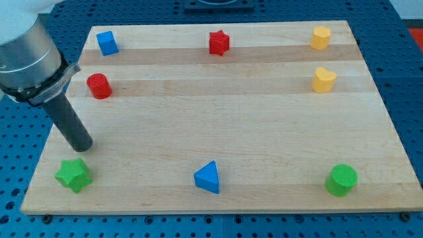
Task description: Slide the blue triangle towards the top of the green circle
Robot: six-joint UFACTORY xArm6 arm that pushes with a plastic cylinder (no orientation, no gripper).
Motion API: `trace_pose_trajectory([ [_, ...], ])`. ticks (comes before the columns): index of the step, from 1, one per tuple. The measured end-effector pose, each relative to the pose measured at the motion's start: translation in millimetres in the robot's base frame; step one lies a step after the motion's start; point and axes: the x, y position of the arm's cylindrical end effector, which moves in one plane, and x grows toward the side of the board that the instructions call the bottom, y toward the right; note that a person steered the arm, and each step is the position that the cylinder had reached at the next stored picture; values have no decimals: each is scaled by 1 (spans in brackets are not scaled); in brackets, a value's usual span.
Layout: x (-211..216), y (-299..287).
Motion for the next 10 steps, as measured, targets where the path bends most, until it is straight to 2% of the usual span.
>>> trace_pose_trajectory([
  [1,0,1],
  [2,2,108],
  [3,2,151],
  [6,64,146],
  [10,62,205],
])
